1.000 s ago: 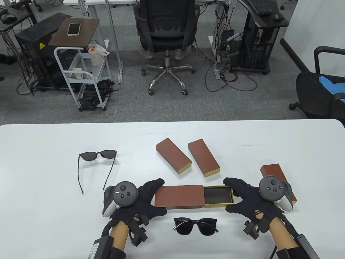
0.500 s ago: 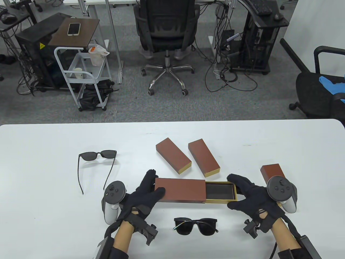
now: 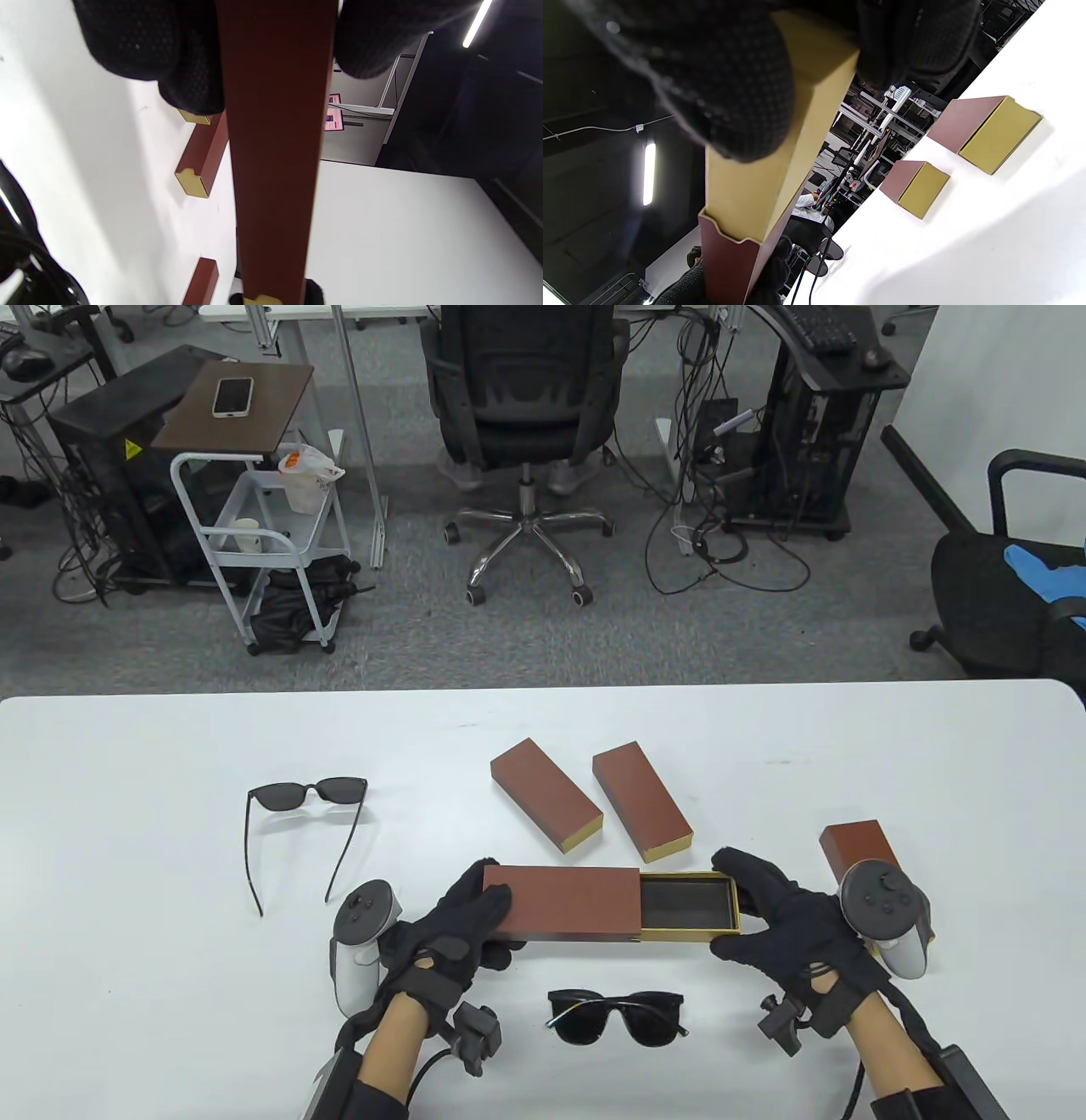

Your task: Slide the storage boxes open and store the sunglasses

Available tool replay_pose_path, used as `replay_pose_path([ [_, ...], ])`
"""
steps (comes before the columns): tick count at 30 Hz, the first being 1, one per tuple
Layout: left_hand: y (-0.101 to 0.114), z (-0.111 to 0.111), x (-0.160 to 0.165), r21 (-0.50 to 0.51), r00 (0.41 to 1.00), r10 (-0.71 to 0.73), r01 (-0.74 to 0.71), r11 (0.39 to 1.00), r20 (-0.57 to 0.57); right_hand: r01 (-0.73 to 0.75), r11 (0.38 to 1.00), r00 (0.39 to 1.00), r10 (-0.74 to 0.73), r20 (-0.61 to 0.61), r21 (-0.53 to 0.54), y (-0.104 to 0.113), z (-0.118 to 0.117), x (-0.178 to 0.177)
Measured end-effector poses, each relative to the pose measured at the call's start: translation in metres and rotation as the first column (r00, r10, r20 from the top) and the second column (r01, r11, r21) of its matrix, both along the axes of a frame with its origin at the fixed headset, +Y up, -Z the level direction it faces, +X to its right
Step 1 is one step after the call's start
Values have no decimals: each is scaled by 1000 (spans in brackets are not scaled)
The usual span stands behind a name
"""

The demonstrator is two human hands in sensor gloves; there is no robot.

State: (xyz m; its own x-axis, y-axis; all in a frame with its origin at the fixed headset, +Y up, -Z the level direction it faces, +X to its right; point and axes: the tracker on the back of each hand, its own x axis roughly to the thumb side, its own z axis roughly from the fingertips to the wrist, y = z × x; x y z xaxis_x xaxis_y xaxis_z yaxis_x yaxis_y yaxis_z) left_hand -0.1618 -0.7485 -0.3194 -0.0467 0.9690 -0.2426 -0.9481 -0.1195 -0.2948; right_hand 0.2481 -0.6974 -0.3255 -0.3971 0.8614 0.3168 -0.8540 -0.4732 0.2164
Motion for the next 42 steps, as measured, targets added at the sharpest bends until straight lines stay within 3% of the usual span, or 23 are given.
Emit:
replay_pose_path([
  [4, 2, 1, -1, 2, 999, -5, 5, 1000, -54, -100, 995, 995, 100, 15, 15, -1, 3, -8],
  [7, 6, 0, -6, 38, 996, -31, 34, 999, -88, -208, 978, 974, 205, 100, 14, -6, 4, -12],
  [13, 13, 1, -18, 81, 982, -12, 27, 996, -189, -477, 877, 861, 478, 175, -55, -27, 7, -25],
  [15, 13, 1, -21, 78, 979, -8, 25, 997, -203, -534, 843, 833, 538, 129, -67, -35, 9, -36],
  [20, 10, 0, -28, 60, 972, -13, 28, 998, -234, -649, 754, 761, 647, 56, 103, -41, 22, -78],
  [27, 4, -2, -35, 37, 965, -23, 34, 999, -261, -725, 603, 659, 749, 77, 334, -46, 39, -128],
  [33, -1, -3, -38, 19, 962, -29, 36, 999, -271, -785, 493, 563, 820, 99, 375, -54, 43, -140],
  [42, -8, -3, -43, -5, 959, -38, 39, 999, -279, -788, 490, 562, 819, 113, 373, -53, 43, -141],
])
